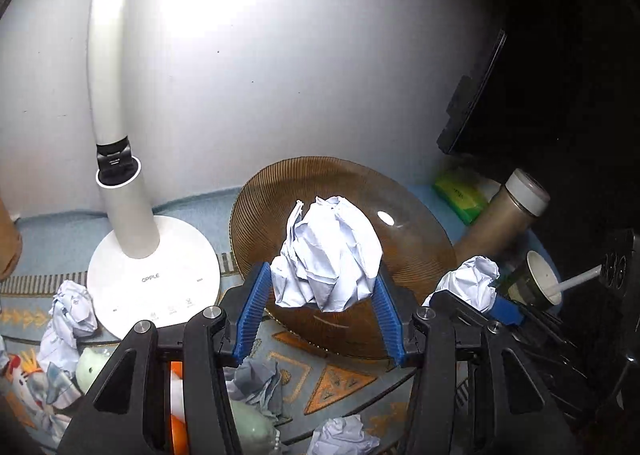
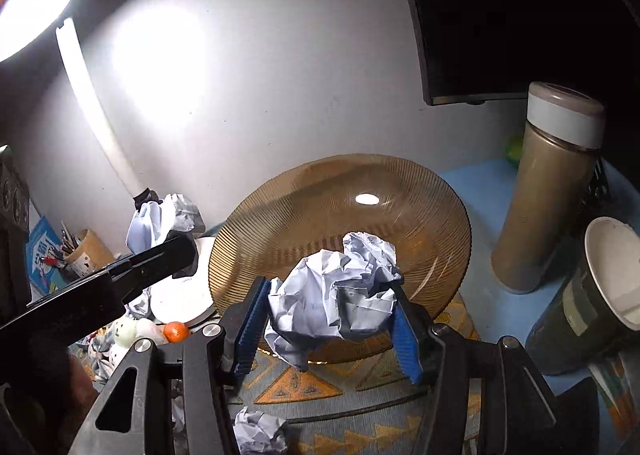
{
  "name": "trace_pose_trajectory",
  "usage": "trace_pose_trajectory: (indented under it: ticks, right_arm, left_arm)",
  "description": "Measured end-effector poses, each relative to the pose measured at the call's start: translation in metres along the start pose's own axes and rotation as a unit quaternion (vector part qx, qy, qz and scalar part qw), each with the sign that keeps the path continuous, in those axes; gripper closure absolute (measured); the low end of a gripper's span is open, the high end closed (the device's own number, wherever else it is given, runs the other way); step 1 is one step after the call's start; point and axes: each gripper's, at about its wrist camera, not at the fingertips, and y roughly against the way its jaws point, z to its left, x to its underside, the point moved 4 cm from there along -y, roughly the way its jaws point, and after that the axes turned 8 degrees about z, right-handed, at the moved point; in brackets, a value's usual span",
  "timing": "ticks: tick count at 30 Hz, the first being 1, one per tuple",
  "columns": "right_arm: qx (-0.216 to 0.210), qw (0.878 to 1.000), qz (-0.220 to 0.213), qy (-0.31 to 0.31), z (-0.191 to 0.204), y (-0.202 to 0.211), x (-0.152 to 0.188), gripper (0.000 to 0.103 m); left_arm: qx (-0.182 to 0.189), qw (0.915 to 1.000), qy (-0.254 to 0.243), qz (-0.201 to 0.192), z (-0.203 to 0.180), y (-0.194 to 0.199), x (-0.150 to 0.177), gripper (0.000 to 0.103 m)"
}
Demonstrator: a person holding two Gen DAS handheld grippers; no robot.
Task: Organize objects
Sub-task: 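Carry both paper balls over the amber bowl and open both grippers, then withdraw both grippers from the bowl back over the cluttered rug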
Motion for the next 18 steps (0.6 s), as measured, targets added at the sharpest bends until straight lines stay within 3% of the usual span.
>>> trace_pose_trajectory:
  ticks: [4,6,8,9,10,18]
  right_arm:
    - [0.008,1.0,0.016,0.001,-0.005,-0.025,-0.006,0.048]
    - [0.021,1.0,0.02,0.009,-0.005,-0.035,-0.006,0.047]
    - [0.032,0.999,0.02,0.013,-0.007,-0.041,-0.007,0.032]
    - [0.034,0.999,0.015,0.014,-0.008,-0.041,-0.006,0.029]
    - [0.036,0.999,0.011,0.017,-0.008,-0.04,-0.005,0.026]
    - [0.047,0.999,-0.001,0.021,-0.007,-0.019,0.004,0.026]
  left_arm:
    - [-0.007,0.9999,-0.002,0.013,0.002,-0.026,-0.007,0.055]
    - [-0.015,0.9997,0.004,0.016,0.005,-0.035,-0.006,0.048]
    - [-0.026,0.9993,0.015,0.02,0.01,-0.041,-0.003,0.043]
    - [-0.03,0.9991,0.017,0.024,0.012,-0.044,-0.002,0.033]
    - [-0.035,0.999,0.017,0.022,0.013,-0.045,-0.001,0.031]
    - [-0.082,0.996,-0.025,-0.026,-0.002,-0.01,0.014,0.027]
